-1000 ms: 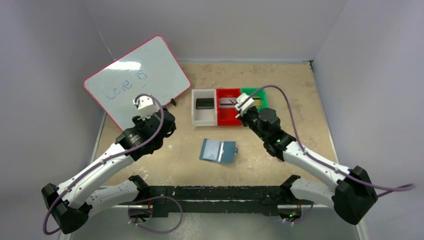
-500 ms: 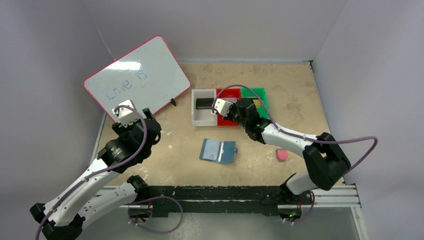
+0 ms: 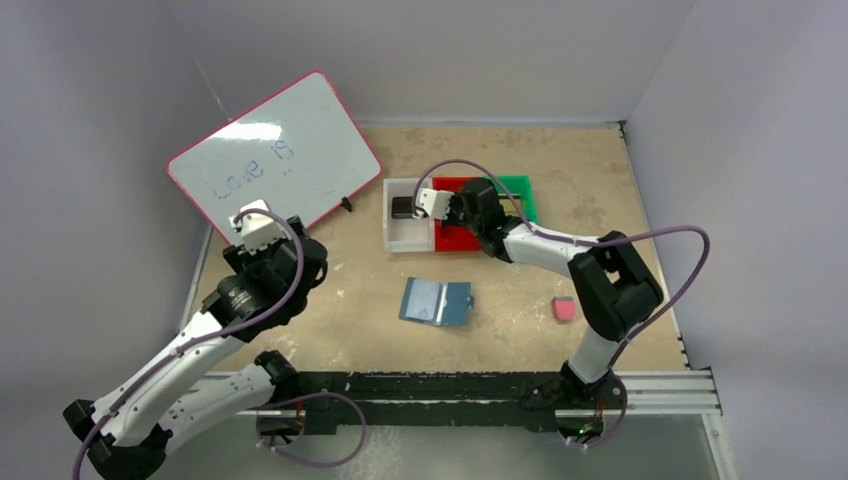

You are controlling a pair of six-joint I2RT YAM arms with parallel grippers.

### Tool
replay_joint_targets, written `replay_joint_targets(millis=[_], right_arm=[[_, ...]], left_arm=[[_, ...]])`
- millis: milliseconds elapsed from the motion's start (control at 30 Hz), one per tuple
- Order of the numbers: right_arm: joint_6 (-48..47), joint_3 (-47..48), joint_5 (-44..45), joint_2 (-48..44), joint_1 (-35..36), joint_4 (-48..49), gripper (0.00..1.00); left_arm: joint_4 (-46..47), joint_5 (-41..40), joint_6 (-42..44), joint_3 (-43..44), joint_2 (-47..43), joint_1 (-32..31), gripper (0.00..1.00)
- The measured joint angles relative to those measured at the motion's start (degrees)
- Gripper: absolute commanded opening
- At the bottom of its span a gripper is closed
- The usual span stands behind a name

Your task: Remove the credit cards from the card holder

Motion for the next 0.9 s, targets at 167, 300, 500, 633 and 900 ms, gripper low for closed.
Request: replay_joint_targets(millis=[167,300,500,633,900], right_arm=[[-2.0,3.2,-0.1,4.1,-0.9,0.0,0.0],[-3.1,5.0,-0.2,6.3,-1.4,0.0,0.0],[-4.7,8.1,-0.4,9.9,-1.8,-0.2,0.0],[-5.2,9.8,-1.4,11.3,-1.8,-1.5,0.01],[-7.0,10.2,-1.7,11.6,-1.8,-3.0,0.03]], left_arm=[[-1.3,-1.9,-1.1,0.0,-3.9,0.0,0.86],[-2.2,-3.3,-1.7,0.0,-6.9,0.2,0.87],[-2.4,-3.8,-2.5,0.0,-8.0,0.3,0.87],[-2.4,-3.8,-2.5,0.0,-7.7,0.3,0.88],[-2.4,-3.7,-2.5,0.0,-7.2,0.3,0.88]])
